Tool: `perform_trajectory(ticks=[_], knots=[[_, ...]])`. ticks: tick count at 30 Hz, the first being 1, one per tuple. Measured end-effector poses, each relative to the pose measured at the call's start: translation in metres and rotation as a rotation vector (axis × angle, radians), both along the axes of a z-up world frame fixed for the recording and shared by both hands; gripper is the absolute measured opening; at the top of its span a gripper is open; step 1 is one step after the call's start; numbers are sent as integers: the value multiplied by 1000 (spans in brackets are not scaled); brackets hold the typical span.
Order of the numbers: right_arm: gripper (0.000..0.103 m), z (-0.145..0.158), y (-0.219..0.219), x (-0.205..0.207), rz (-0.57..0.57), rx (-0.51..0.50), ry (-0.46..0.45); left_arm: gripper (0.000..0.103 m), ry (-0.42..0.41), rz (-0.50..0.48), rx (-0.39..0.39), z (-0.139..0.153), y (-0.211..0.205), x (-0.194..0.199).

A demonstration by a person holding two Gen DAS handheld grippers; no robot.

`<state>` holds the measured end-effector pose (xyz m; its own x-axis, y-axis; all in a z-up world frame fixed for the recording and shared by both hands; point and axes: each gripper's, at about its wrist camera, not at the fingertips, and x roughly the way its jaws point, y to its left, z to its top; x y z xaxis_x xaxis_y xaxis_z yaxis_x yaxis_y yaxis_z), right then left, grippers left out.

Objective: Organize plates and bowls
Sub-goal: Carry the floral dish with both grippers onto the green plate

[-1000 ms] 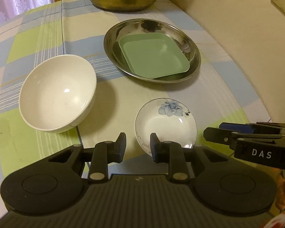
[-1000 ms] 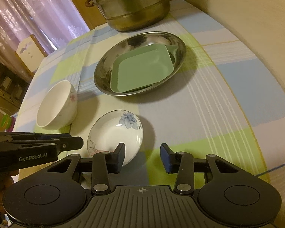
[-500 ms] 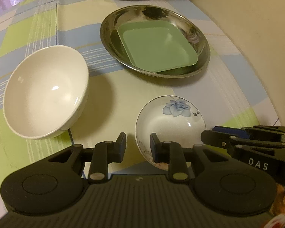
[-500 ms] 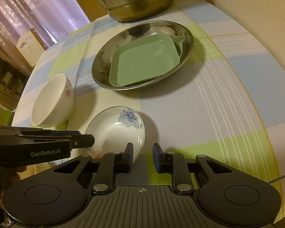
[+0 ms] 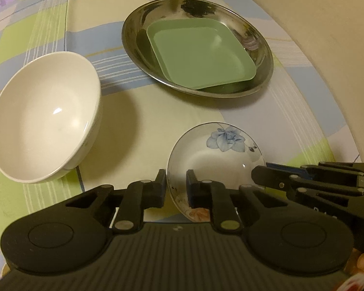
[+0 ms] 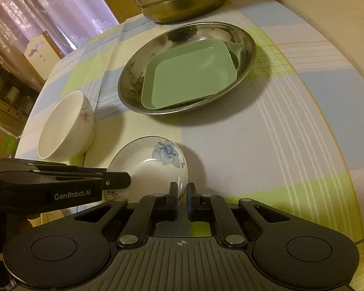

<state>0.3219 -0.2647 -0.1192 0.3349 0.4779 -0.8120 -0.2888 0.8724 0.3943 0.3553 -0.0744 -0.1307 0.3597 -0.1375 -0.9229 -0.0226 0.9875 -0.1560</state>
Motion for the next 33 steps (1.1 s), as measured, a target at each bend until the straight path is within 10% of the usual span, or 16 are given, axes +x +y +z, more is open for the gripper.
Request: perform_trajectory(ticks=[33], knots=[[4,51,-23,67,12,53,-103,13,-159,63,8,48,-19,46]])
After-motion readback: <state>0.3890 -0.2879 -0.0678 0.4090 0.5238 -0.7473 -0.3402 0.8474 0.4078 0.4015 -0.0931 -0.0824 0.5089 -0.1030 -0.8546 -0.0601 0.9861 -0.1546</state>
